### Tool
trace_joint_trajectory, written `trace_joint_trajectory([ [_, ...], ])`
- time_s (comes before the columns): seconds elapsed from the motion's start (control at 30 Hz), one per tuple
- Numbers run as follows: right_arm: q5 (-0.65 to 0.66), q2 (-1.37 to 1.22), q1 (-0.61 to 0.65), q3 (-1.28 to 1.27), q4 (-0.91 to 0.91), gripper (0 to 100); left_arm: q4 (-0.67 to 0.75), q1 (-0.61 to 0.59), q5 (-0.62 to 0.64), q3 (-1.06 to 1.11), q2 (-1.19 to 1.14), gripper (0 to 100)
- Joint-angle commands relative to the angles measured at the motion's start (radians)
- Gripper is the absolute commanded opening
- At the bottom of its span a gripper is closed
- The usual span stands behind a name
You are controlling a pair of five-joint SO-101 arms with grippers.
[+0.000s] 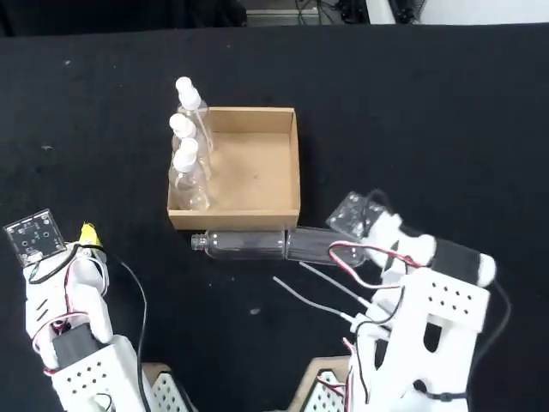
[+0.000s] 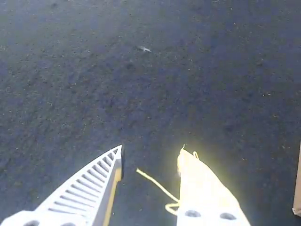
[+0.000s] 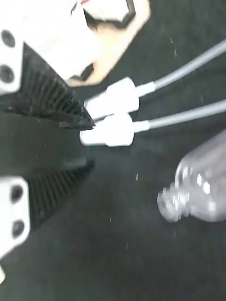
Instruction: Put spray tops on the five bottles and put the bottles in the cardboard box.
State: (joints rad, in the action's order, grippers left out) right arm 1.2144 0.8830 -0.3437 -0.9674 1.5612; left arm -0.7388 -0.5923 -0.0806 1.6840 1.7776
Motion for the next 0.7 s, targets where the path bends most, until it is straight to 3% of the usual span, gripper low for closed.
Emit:
trace_joint_trajectory([
  [0.0, 0.026, 0.018, 0.064, -0.054, -0.043, 17.5, -0.002, -0.007, 0.011, 0.005, -0.002, 8],
  [0.1, 0.012, 0.019, 0.184, -0.090, -0.055, 17.4, -0.002, -0.007, 0.011, 0.005, -0.002, 8],
  [0.37, -0.222, 0.013, 0.598, -0.097, -0.087, 17.8, -0.003, -0.007, 0.008, 0.005, -0.002, 8],
  [0.53, -0.239, 0.012, 0.698, -0.156, -0.149, 20.4, -0.003, -0.007, 0.008, 0.005, -0.002, 8],
  [0.67, -0.255, 0.012, 0.706, -0.239, -0.239, 23.9, -0.003, -0.007, 0.008, 0.005, -0.002, 8],
])
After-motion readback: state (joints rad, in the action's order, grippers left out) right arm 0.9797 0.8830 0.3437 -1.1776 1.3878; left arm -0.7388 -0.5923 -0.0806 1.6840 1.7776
